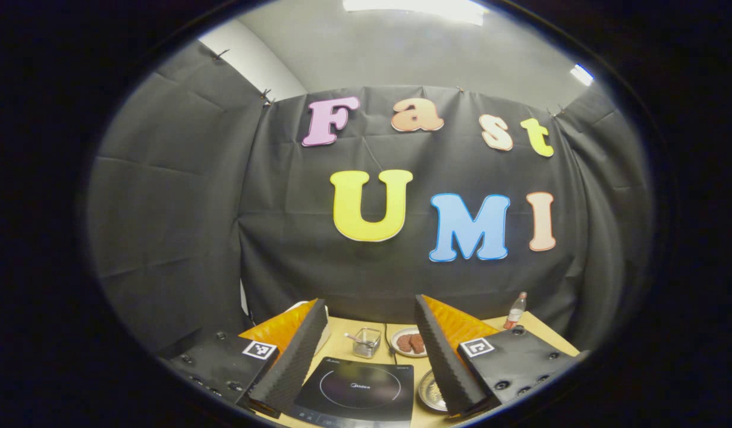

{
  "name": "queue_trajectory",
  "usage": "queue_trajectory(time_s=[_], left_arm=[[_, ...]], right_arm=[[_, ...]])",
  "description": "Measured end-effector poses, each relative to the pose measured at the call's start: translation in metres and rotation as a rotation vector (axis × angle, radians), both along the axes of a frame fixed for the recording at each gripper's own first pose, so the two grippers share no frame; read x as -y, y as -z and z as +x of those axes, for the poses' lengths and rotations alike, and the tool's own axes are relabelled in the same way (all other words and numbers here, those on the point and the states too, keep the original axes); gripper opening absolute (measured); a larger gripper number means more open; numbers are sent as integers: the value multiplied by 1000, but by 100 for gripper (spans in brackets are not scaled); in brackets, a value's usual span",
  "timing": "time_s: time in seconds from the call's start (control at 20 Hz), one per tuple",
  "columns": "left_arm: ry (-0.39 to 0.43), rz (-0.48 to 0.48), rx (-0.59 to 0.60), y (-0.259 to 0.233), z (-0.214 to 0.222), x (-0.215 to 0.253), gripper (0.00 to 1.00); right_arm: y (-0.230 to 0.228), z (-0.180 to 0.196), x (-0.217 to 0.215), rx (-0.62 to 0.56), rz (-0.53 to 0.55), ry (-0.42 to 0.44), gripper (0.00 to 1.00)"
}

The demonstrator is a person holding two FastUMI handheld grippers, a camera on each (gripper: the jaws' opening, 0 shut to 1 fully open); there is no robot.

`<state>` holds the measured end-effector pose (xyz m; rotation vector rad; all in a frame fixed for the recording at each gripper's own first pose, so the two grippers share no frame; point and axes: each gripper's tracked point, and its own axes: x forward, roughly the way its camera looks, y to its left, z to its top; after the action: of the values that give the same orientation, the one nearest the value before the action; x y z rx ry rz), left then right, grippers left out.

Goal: First push the handle of the pot to place it horizontally, then grasp the pot with both hands and set it on the induction cooktop.

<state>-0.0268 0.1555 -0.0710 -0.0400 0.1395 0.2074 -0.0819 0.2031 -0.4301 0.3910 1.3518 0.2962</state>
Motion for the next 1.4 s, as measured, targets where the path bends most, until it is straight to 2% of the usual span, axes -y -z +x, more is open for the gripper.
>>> queue_trajectory(time_s=[0.05,0.15,0.3,0.45,0.55,0.6,0.75,0.8,0.95,1.0,1.2,1.25,1.3,1.4], left_arm=[[5,3,-3,0,2,2,99],[18,8,1,-2,8,7,94],[41,10,0,0,11,15,94],[65,4,1,1,17,23,99],[85,-2,7,1,22,27,99],[96,-3,9,1,25,29,96],[129,6,15,0,37,33,94],[142,6,16,-1,41,34,99],[180,4,29,-7,49,38,99],[191,5,37,-9,51,40,96],[237,-3,33,-6,52,46,96],[250,-6,31,-7,50,48,93],[264,-7,30,-6,49,50,96],[289,-10,37,-8,48,54,94]], right_arm=[[-1,0,0,-5,9,14,3],[-1,0,2,-6,18,26,3],[2,-2,7,-8,17,45,1],[1,-3,15,-9,15,71,1],[2,-4,23,-6,3,86,1],[2,-4,28,-5,-6,94,1],[4,-6,45,-10,-50,129,1],[5,-6,51,-9,-66,138,1],[8,-7,70,-3,-125,166,1],[8,-7,76,-2,-142,173,1],[10,-7,99,4,-202,210,1],[11,-7,104,5,-216,218,1],[12,-6,110,7,-230,223,1],[12,-6,121,13,-264,235,1]])
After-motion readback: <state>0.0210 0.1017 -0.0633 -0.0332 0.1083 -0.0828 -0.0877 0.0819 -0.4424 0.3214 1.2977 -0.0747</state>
